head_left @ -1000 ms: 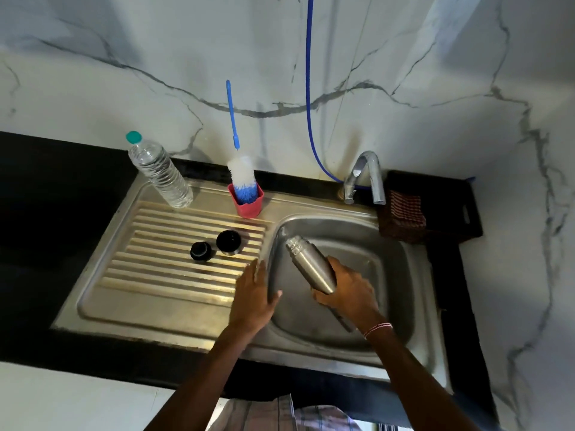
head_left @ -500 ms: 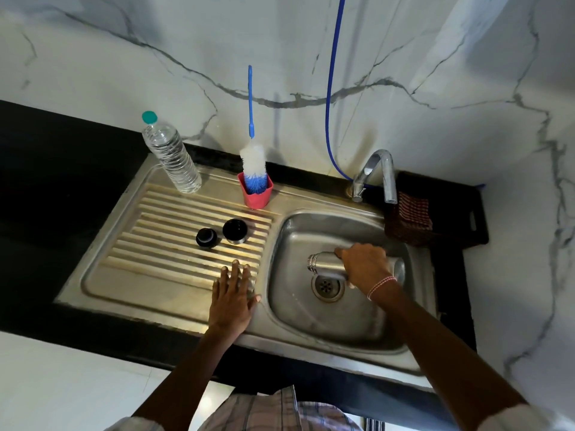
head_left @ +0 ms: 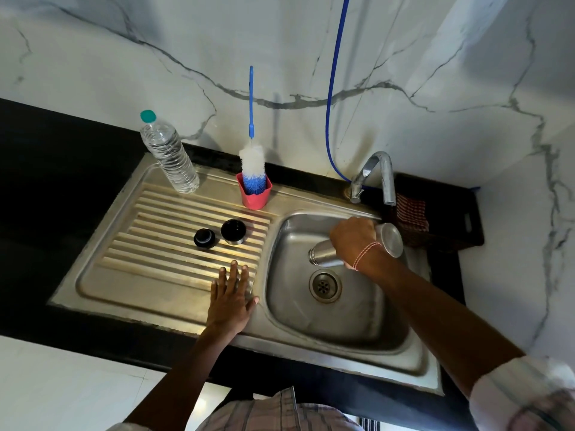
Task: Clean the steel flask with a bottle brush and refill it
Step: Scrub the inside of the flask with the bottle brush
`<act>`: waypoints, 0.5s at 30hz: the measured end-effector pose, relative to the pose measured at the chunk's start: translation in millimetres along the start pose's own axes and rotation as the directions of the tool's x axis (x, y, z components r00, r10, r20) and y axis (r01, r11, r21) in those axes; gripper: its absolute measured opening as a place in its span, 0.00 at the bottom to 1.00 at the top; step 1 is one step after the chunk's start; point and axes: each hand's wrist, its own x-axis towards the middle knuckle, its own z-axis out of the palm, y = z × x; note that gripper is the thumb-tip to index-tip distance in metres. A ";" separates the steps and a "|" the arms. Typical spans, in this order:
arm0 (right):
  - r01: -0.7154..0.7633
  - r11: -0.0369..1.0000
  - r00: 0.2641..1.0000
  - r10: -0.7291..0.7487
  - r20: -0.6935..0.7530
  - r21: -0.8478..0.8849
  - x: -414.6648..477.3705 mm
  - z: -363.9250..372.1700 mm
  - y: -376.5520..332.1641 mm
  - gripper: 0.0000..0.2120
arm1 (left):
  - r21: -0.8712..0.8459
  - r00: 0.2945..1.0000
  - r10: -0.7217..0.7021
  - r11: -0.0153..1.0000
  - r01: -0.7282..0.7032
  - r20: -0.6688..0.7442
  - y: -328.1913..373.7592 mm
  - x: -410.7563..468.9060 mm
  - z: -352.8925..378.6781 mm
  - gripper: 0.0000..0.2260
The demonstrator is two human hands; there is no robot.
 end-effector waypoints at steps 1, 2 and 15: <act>0.004 1.000 1.000 -0.004 -0.004 -0.005 0.2 -4.0 1.2 0.21 | 0.000 1.000 0.000 1.000 0.000 0.001 0.4 0.1 -0.8 0.39; 0.009 1.000 1.000 -0.010 -0.014 -0.011 0.0 -7.7 2.6 0.21 | 0.004 1.000 -0.001 1.000 0.001 0.005 0.6 0.2 -0.6 0.39; -0.013 0.990 0.999 0.008 0.036 0.138 13.5 6.6 -3.1 0.26 | -0.023 1.000 0.019 1.000 -0.020 -0.008 -4.3 2.0 2.9 0.40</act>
